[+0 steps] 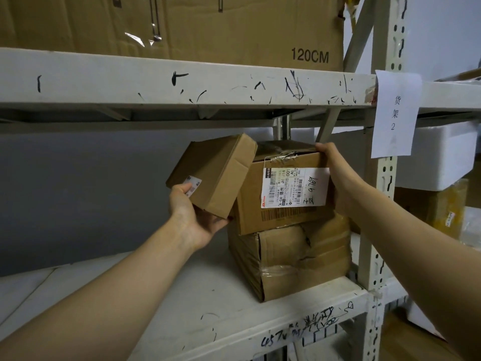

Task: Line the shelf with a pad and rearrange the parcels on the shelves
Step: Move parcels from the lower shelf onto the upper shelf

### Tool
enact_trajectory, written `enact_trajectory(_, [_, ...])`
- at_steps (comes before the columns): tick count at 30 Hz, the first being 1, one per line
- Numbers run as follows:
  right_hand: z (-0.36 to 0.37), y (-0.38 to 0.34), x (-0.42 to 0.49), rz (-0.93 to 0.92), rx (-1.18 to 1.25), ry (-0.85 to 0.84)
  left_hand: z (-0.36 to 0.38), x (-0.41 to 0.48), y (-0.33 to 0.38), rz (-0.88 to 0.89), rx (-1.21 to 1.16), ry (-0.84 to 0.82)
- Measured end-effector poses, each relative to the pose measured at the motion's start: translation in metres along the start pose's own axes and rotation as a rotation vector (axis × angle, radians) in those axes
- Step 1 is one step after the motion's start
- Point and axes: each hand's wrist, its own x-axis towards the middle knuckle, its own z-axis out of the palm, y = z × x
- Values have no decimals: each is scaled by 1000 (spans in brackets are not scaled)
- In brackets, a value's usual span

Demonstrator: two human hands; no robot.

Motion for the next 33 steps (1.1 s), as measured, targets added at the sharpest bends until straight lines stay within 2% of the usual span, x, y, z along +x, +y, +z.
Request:
enact_trajectory(6, [9, -4, -9, 6, 48, -53, -16, -4, 7, 33, 31, -5])
enact_trajectory(11, [20, -5, -34, 8, 120, 1, -42, -26, 18, 34, 55, -33])
enact_trajectory(24, [69, 13, -155, 174, 39, -105, -130, -124, 53, -2, 164, -40])
enact_trajectory(33, [73, 43, -241, 148, 122, -131, -173, -190, 59, -45, 254, -69])
